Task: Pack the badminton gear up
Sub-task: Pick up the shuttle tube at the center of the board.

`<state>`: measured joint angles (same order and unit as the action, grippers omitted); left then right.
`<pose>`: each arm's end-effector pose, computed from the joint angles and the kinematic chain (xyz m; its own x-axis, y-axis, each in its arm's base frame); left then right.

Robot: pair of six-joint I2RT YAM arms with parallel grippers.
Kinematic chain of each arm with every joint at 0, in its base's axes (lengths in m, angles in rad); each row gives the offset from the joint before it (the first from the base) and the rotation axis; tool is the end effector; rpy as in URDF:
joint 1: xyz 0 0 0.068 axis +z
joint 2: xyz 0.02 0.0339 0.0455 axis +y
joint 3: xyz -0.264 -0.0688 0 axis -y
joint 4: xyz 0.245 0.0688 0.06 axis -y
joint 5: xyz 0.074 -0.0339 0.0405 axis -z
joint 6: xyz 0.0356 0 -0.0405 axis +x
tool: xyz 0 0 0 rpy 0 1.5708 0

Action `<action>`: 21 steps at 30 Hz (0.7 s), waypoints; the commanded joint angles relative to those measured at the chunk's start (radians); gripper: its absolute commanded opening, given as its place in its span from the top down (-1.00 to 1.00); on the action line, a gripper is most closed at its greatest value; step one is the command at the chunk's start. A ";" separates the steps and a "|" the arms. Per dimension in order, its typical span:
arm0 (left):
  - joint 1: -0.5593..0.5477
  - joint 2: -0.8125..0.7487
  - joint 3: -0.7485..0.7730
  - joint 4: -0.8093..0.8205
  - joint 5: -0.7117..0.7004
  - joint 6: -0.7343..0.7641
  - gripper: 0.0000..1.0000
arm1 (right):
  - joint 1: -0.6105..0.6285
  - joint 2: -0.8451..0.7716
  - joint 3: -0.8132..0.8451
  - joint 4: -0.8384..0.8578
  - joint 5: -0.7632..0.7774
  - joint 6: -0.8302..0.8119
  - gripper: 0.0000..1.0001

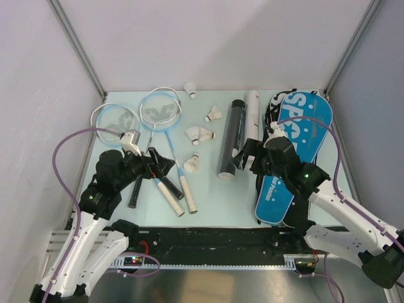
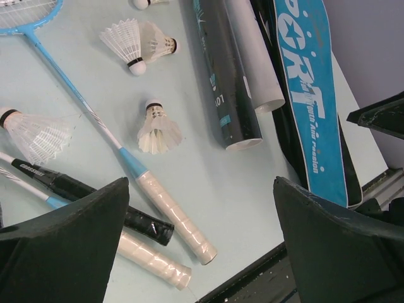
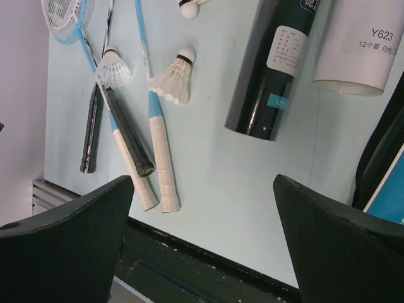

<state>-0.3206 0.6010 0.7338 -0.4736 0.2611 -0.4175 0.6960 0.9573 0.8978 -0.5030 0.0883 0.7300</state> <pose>0.1293 -0.0526 0.3185 -0.5070 -0.2444 -0.8265 0.3607 0.8107 -0.4610 0.1622 0.1314 0.3163 -0.6927 0.2869 -0.6617 -0.1603 0.8333 0.5291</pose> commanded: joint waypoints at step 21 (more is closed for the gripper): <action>0.071 -0.054 -0.002 0.013 -0.105 0.013 -0.99 | -0.081 0.166 0.029 0.193 0.201 0.025 -0.80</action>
<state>-0.2626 0.5522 0.7330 -0.4744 0.1673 -0.4179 0.6502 1.0561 0.8978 -0.4007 0.2287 0.7738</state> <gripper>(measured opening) 0.995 0.922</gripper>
